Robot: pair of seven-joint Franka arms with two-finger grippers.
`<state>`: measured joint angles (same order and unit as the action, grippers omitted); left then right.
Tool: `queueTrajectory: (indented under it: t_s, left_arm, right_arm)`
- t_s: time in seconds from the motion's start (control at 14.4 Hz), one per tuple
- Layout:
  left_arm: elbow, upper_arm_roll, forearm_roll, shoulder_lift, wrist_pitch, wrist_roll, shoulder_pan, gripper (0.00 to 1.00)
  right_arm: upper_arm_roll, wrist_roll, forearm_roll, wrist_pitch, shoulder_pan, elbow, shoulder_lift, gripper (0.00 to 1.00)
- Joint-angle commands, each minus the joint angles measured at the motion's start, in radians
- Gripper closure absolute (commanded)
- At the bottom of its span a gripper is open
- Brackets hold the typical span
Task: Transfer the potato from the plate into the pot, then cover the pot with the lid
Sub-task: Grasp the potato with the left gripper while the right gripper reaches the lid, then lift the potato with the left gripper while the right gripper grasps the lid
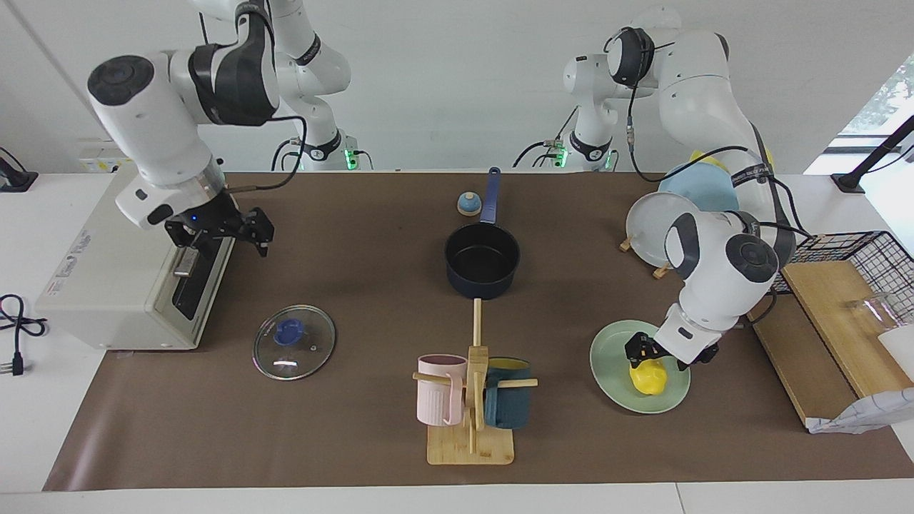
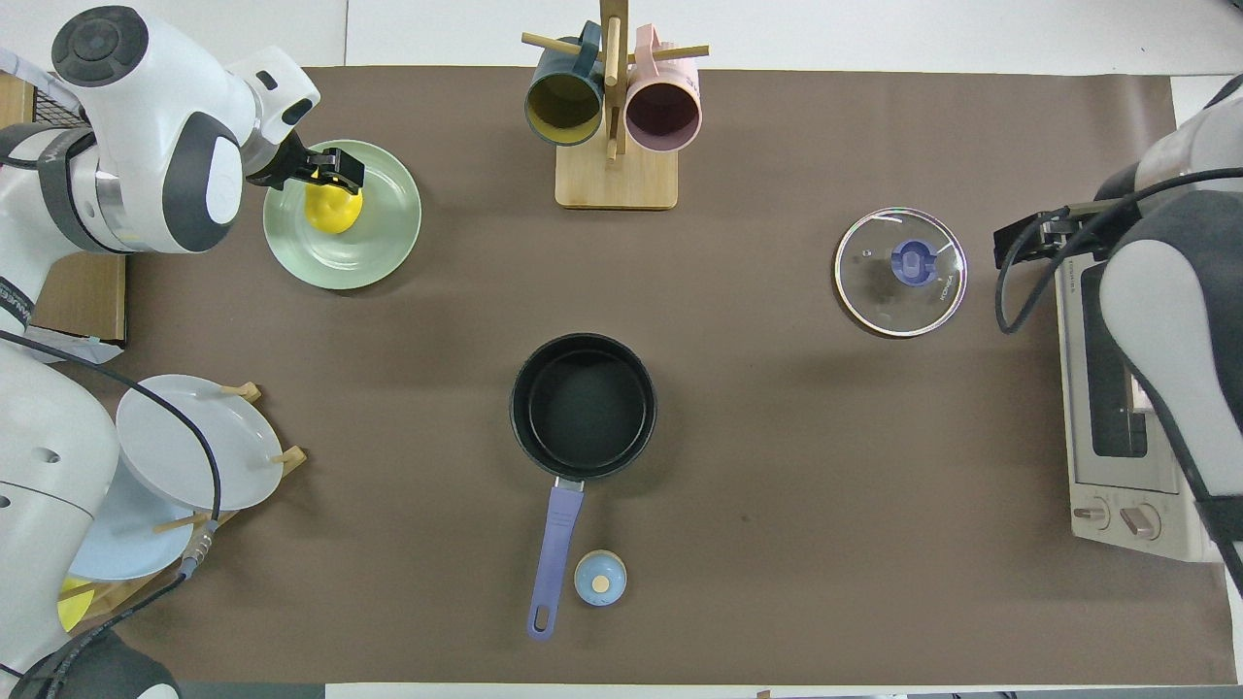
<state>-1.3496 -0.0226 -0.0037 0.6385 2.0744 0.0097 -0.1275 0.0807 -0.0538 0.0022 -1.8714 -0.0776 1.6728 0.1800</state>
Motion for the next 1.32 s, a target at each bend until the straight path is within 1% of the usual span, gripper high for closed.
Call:
queueTrajectory:
  t_s: [0.0, 0.07, 0.14, 0.21, 0.28, 0.56, 0.69, 0.97, 1.04, 1.11, 1.18, 1.25]
  left_arm:
    - [-0.028, 0.012, 0.021, 0.007, 0.064, 0.007, -0.009, 0.0]
    - [-0.035, 0.012, 0.021, 0.009, 0.081, 0.007, -0.009, 0.0]
    - [-0.046, 0.012, 0.021, 0.009, 0.092, 0.007, -0.009, 0.0]
    - [-0.06, 0.012, 0.021, 0.01, 0.111, 0.006, -0.009, 0.0]
    - [-0.077, 0.012, 0.019, 0.009, 0.137, 0.006, -0.011, 0.0]
    - [-0.089, 0.013, 0.021, 0.009, 0.153, 0.006, -0.014, 0.0]
    - [-0.097, 0.013, 0.022, 0.007, 0.158, 0.006, -0.015, 0.0]
    - [-0.12, 0.015, 0.031, 0.001, 0.176, 0.006, -0.015, 0.0]
    - [-0.117, 0.015, 0.031, 0.003, 0.173, 0.006, -0.014, 0.04]
    - [-0.112, 0.015, 0.031, 0.001, 0.167, 0.007, -0.011, 0.22]
    - [-0.112, 0.013, 0.03, 0.001, 0.173, 0.007, -0.011, 0.49]
    - [-0.114, 0.013, 0.028, 0.001, 0.177, 0.007, -0.011, 0.7]
  right_arm:
    - [-0.009, -0.017, 0.019, -0.176, -0.017, 0.088, 0.047, 0.0]
    - [-0.009, -0.014, 0.019, -0.202, -0.028, 0.106, 0.056, 0.0]
    - [-0.01, -0.002, 0.031, -0.213, -0.028, 0.108, 0.082, 0.0]
    - [-0.01, 0.009, 0.074, -0.222, -0.036, 0.105, 0.105, 0.0]
    - [-0.01, -0.001, 0.076, -0.236, -0.034, 0.107, 0.119, 0.0]
    - [-0.01, -0.099, 0.074, -0.294, -0.034, 0.11, 0.165, 0.0]
    - [-0.01, -0.106, 0.074, -0.333, -0.027, 0.108, 0.194, 0.0]
    - [-0.01, -0.107, 0.082, -0.402, -0.028, 0.108, 0.228, 0.0]
    - [-0.01, -0.107, 0.082, -0.403, -0.028, 0.11, 0.233, 0.0]
    - [-0.01, -0.107, 0.082, -0.407, -0.028, 0.11, 0.237, 0.0]
    - [-0.01, -0.106, 0.084, -0.42, -0.031, 0.11, 0.243, 0.0]
    - [-0.01, -0.106, 0.084, -0.433, -0.036, 0.117, 0.243, 0.0]
